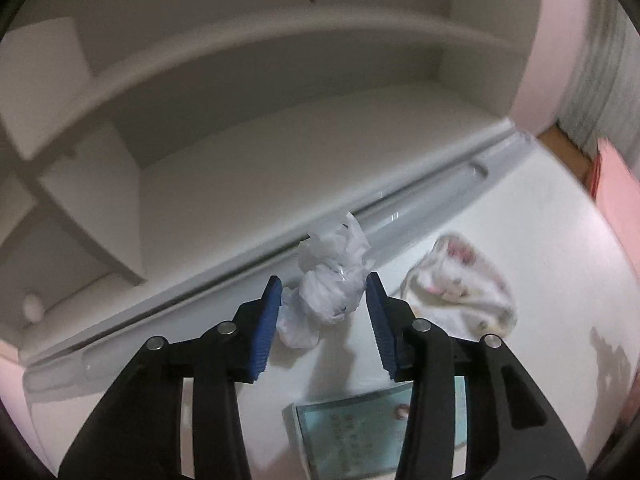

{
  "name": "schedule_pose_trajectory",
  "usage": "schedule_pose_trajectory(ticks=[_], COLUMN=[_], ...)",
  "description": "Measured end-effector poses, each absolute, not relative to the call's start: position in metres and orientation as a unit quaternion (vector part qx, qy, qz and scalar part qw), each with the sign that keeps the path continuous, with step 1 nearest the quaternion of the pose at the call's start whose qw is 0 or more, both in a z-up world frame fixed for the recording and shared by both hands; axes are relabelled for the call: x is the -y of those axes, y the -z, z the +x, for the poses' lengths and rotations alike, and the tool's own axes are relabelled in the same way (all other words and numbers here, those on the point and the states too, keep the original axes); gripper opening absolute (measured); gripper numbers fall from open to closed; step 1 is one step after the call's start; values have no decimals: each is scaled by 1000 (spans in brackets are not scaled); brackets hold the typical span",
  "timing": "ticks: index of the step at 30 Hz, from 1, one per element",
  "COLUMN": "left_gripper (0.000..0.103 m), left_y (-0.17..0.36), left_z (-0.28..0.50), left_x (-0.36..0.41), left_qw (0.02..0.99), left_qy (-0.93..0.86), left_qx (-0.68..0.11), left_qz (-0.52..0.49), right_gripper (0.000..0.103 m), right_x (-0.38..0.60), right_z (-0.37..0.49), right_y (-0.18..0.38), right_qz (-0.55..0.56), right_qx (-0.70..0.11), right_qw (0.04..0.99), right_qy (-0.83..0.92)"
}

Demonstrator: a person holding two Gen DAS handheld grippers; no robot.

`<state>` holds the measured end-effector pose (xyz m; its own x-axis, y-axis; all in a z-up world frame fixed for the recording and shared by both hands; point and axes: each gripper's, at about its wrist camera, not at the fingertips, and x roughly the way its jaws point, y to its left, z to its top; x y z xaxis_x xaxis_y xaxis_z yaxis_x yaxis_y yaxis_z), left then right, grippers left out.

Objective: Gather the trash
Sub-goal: 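Grasp the yellow toothbrush with the right tool while the left tool grasps the white tissue, then carry the toothbrush and tissue over the bin and open both tools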

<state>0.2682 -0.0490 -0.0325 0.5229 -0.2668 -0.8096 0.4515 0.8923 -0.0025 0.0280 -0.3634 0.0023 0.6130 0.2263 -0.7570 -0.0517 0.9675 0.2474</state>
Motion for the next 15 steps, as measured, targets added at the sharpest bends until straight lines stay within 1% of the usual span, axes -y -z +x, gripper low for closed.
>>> schedule_pose_trajectory(ticks=[4,6,10,15], left_gripper=[41,41,41,41], left_y=[-3,-15,-22,-7], left_z=[243,222,159,60], left_x=[66,96,194,333], left_qw=[883,881,855,788], left_qy=[195,222,323,460], left_qx=[-414,-401,-385,-375], left_qz=[106,114,128,165], right_gripper=[14,14,14,14], right_x=[419,454,507,576], right_z=[-10,-38,-91,-179], right_y=[10,19,38,63], right_qz=[144,172,210,258], right_qx=[-423,-416,-408,-405], right_qw=[894,893,882,854], right_qy=[-14,27,105,201])
